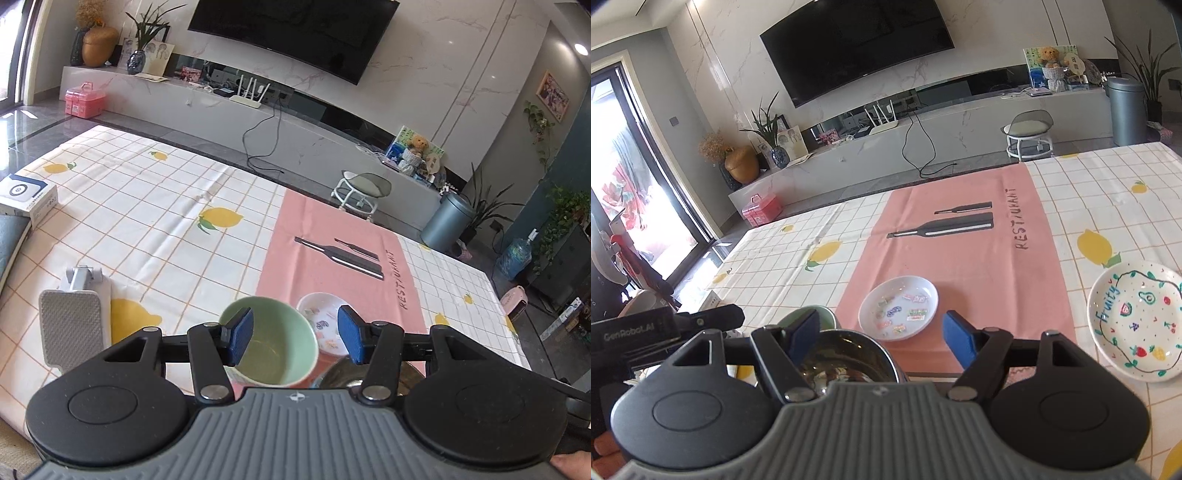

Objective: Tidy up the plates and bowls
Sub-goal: 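Move the left gripper toward the pale green ceramic bowl, then close the left gripper on the rim of the green bowl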

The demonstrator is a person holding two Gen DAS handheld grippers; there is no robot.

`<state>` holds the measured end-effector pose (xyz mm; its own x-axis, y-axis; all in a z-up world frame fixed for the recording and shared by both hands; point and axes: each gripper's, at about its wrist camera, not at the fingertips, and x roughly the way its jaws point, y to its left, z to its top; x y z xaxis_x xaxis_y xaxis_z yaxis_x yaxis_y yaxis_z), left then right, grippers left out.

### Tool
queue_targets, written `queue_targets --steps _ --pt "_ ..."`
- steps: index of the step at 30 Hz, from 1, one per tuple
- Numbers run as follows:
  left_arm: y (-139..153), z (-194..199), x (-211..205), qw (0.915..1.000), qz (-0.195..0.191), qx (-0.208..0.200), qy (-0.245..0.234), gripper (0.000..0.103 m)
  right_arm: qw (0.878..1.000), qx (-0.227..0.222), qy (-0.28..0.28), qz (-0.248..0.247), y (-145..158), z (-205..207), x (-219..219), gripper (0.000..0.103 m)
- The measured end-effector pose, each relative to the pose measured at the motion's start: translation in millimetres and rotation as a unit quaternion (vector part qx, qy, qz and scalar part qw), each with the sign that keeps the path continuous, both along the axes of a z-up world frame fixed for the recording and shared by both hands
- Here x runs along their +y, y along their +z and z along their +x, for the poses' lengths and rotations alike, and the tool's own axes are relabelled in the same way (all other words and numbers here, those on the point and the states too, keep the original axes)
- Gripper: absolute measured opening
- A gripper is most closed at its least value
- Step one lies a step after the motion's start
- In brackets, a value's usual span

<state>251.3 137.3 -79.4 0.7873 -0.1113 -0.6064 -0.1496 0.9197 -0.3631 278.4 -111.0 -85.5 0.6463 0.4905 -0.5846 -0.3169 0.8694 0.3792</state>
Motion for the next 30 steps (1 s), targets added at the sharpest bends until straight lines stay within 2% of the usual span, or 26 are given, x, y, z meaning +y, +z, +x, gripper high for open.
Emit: queue_targets --steps 3,7,11,16,22,26,30 --pt "-3 11 11 0.9997 -0.002 0.023 0.005 0.06 1.0 -0.01 0.007 -0.018 11 6 8 0.073" --pt "-6 24 19 0.9989 0.015 0.044 0.003 0.06 0.999 -0.01 0.02 -0.039 21 14 19 0.073" --pt "-14 41 29 0.9976 0.003 0.07 -0.002 0.06 0.998 -0.002 0.035 -0.057 27 24 32 0.073" --pt "-32 45 38 0.9951 0.006 0.097 0.017 0.06 0.993 0.007 0.055 -0.104 27 35 58 0.077" --pt "-52 51 52 0.9896 -0.051 0.132 0.026 0.06 0.986 0.04 0.07 -0.148 14 49 90 0.077" --pt "-60 53 52 0.9878 -0.052 0.144 0.029 0.06 0.982 0.061 0.089 -0.152 3 59 109 0.074" --pt "-63 53 53 0.9864 -0.077 0.142 0.028 0.057 0.979 0.102 0.103 -0.143 -11 70 122 0.069"
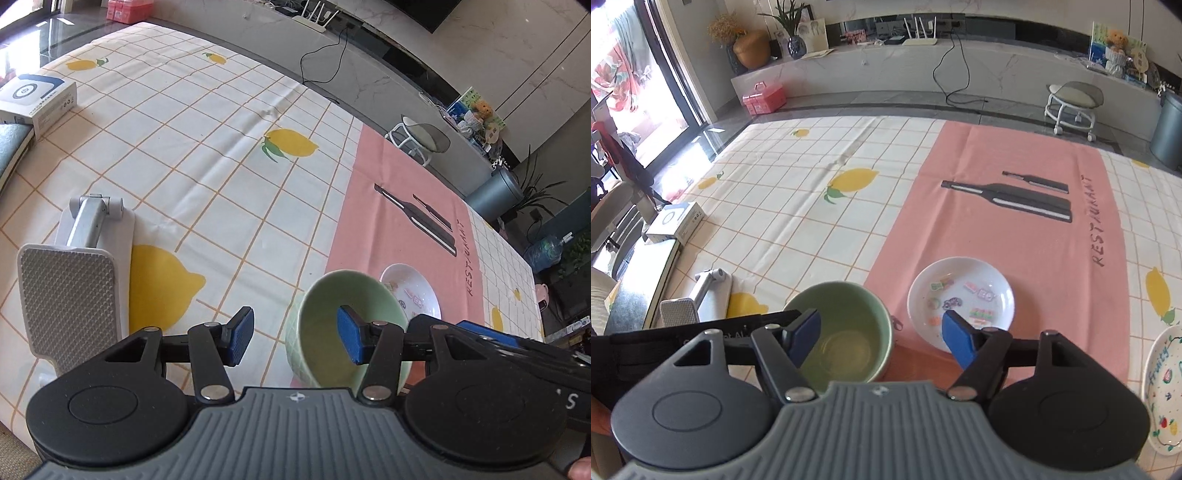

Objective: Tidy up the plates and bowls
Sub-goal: 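Close the left gripper on the rim of the green bowl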

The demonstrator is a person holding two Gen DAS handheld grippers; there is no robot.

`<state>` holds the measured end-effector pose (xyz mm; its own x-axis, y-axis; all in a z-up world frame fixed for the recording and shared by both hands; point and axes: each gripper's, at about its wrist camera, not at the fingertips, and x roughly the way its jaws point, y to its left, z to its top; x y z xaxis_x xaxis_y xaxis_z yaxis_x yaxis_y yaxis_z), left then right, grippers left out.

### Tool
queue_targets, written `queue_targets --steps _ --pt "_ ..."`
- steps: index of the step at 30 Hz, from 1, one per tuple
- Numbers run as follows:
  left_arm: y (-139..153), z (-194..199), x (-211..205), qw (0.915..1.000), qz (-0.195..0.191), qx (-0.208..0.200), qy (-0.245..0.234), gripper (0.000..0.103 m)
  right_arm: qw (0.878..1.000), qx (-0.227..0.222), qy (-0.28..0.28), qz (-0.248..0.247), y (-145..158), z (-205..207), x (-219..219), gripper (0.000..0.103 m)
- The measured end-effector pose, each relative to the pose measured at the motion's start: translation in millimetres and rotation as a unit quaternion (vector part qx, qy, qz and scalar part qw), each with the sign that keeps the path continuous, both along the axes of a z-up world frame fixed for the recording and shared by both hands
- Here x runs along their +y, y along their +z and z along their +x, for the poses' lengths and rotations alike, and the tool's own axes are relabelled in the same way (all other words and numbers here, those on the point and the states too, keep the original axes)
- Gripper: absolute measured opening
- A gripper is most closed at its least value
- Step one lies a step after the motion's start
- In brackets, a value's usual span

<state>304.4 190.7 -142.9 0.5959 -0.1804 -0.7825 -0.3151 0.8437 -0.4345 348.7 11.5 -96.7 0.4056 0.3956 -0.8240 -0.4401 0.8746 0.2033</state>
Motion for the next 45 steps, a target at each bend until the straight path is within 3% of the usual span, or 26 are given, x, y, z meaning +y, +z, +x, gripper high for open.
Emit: queue_targets --steps 2,8,10,11,16,19,22,26,32,35,38,39,42,45 --pt "-3 1 1 1.0 -0.007 0.005 0.001 0.056 1.0 0.022 -0.007 0.001 -7 6 3 0.062" --pt "-7 1 0 0.9996 -0.009 0.025 -0.009 0.055 0.998 0.042 -0.011 -0.034 -21 16 8 0.057" --pt "-7 -2 0 0.9995 -0.008 0.027 -0.011 0.055 0.997 0.061 -0.003 -0.052 -28 18 10 0.05" --pt "-8 -3 0 0.9995 -0.008 0.026 -0.015 0.055 0.996 0.069 0.003 -0.061 -32 19 11 0.042" --pt "-9 -3 -7 0.9987 0.009 0.043 -0.026 0.055 0.992 0.095 0.029 -0.071 -40 22 15 0.036" --pt "-11 -2 -10 0.9986 0.018 0.043 -0.025 0.041 0.99 0.097 0.047 -0.087 -44 24 24 0.023" --pt "-13 -3 -3 0.999 -0.011 0.04 -0.015 0.031 0.989 0.1 0.055 -0.098 -48 24 33 0.016" --pt "-14 -5 5 0.999 -0.008 0.04 0.016 0.031 0.988 0.091 0.052 -0.113 -51 22 46 0.011" --pt "-16 -3 7 0.9983 -0.008 0.055 0.021 0.035 0.992 0.105 0.021 -0.073 -54 28 46 0.008" --pt "-18 -3 4 0.9979 -0.002 0.061 0.022 0.037 0.987 0.141 0.035 -0.068 -63 29 49 0.018" --pt "-21 -3 6 0.9976 -0.012 0.063 0.027 0.037 0.988 0.135 0.037 -0.063 -64 26 49 0.018" --pt "-22 -4 7 0.9974 -0.019 0.062 0.031 0.036 0.988 0.133 0.036 -0.064 -63 26 49 0.017" --pt "-23 -3 6 0.9971 -0.038 0.062 0.023 0.02 0.99 0.127 0.031 -0.06 -63 25 49 0.014" --pt "-22 -3 -2 0.9973 0.0 0.07 0.023 0.019 0.99 0.139 0.011 -0.031 -61 28 43 0.011"
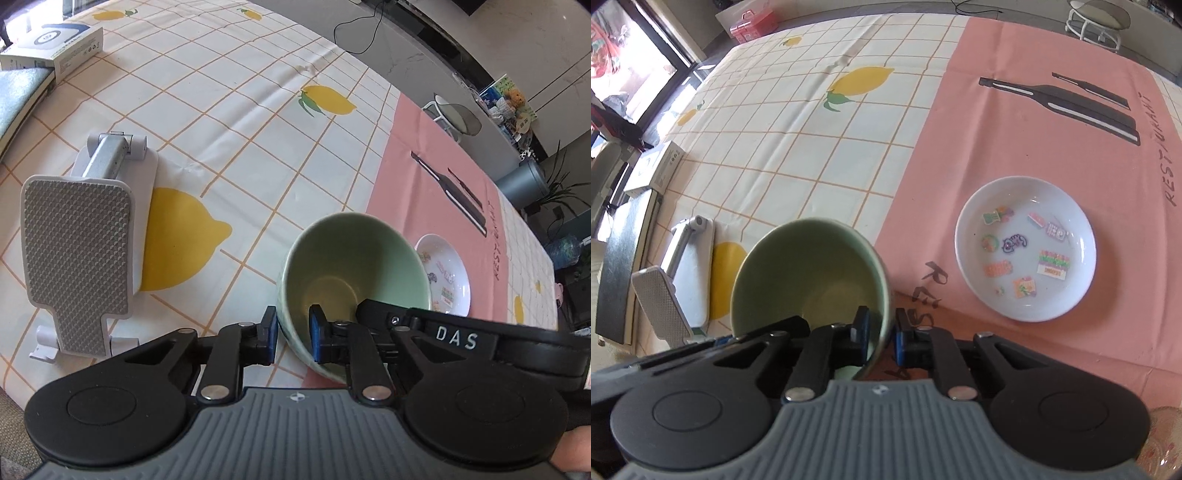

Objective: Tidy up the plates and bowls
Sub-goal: 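Close the left gripper on the rim of the green bowl, then lift the green bowl with the left gripper over the steel bowl stack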

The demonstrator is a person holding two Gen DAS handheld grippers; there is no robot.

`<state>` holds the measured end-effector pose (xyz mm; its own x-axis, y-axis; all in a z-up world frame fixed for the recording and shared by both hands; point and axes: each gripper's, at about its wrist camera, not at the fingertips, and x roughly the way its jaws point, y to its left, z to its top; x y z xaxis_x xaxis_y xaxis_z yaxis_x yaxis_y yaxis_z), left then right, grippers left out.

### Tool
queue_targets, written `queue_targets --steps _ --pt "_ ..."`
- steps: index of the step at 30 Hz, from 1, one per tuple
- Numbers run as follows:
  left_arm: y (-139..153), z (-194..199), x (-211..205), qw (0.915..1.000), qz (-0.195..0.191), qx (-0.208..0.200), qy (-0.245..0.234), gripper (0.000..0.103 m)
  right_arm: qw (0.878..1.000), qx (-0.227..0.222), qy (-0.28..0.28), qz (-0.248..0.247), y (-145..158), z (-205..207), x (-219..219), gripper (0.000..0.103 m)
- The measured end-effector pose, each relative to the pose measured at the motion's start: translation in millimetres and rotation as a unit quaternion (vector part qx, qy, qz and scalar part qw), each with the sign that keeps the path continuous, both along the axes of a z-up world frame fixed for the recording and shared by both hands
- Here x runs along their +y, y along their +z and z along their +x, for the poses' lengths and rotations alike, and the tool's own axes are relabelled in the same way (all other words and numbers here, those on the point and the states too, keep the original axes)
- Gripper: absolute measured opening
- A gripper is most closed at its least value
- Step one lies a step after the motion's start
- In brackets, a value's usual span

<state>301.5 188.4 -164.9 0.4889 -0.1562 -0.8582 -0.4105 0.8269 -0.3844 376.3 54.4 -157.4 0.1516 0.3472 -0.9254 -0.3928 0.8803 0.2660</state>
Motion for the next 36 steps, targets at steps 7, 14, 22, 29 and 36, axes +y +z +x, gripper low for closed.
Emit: queue_targets --steps 7,14,22,29,36 --pt "2 -6 11 0.9993 -0.013 -0.013 0.032 0.015 1.0 -0.014 0.0 0.001 3 -7 7 0.011" --pt "22 -13 10 0.9968 -0.01 -0.07 0.038 0.015 0.999 -0.023 -0.031 0.033 15 -13 -4 0.011" --pt "48 -24 6 0.9849 -0.021 -0.17 0.025 0.015 0.993 -0.08 -0.058 0.07 51 -25 -21 0.011" --pt "69 -32 -7 0.9767 -0.031 -0.213 0.0 0.015 0.987 -0.109 -0.081 0.081 80 -43 -42 0.011" --pt "84 -41 -26 0.9663 -0.044 -0.246 -0.061 0.015 0.977 -0.129 -0.128 0.112 102 -70 -81 0.011"
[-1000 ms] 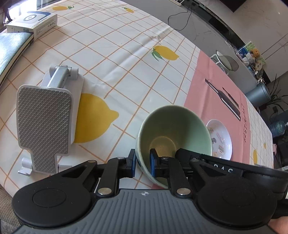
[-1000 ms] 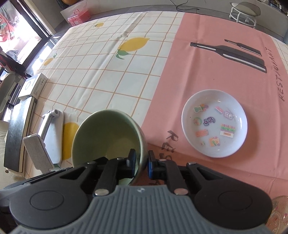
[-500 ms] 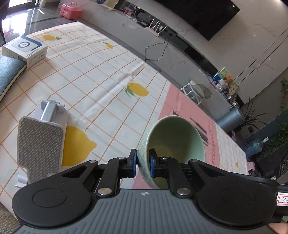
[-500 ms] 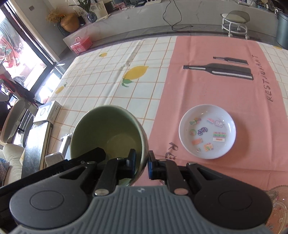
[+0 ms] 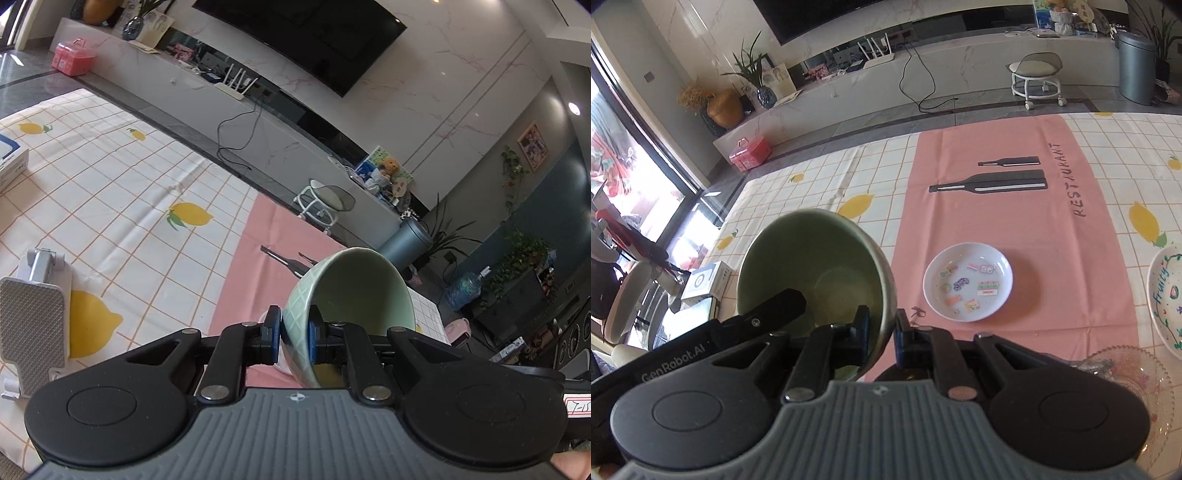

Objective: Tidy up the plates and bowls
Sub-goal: 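Lift the green bowl with the left gripper over the steel bowl stack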

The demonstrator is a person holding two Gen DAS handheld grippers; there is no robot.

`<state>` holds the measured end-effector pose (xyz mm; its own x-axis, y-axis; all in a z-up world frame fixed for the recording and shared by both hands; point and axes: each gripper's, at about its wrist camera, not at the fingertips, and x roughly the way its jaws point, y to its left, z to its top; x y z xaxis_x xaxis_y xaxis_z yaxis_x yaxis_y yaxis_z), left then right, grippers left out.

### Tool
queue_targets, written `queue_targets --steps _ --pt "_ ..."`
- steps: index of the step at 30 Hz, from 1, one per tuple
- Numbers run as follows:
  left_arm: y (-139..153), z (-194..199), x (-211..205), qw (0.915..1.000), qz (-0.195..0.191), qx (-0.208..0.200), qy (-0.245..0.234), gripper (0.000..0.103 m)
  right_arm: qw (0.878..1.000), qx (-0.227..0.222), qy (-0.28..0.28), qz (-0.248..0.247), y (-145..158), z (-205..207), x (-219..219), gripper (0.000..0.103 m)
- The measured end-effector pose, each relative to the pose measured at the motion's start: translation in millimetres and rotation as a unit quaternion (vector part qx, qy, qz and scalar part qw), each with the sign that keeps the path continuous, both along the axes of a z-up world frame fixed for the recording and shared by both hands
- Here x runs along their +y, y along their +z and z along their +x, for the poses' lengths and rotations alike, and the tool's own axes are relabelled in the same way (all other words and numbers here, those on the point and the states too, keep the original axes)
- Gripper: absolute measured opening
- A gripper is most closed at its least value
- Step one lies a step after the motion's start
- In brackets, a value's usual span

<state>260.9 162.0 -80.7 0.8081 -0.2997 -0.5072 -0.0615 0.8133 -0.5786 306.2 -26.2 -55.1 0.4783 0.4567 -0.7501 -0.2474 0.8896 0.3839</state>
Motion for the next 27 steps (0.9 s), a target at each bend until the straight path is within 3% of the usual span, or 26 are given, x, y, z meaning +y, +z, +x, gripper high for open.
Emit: queue_targets --steps 5,8,14,18,27 --pt "5 0 -12 0.9973 -0.001 0.02 -0.07 0.016 0.999 -0.023 -0.032 0.001 11 -27 -24 0.011" --pt "4 -2 -19 0.9948 -0.001 0.022 -0.099 0.016 0.999 -0.015 -0.048 0.008 10 -41 -39 0.011" --pt "0 -5 -45 0.9847 0.057 0.045 -0.159 0.017 0.997 0.005 -0.073 0.023 -4 -60 -62 0.011" --pt "-8 -5 -53 0.9768 0.069 0.067 -0.192 0.017 0.995 0.029 -0.088 0.037 -19 -70 -77 0.012" --pt "-17 -5 -66 0.9699 0.095 0.09 -0.206 0.017 0.993 0.055 -0.098 0.047 -40 -74 -89 0.012"
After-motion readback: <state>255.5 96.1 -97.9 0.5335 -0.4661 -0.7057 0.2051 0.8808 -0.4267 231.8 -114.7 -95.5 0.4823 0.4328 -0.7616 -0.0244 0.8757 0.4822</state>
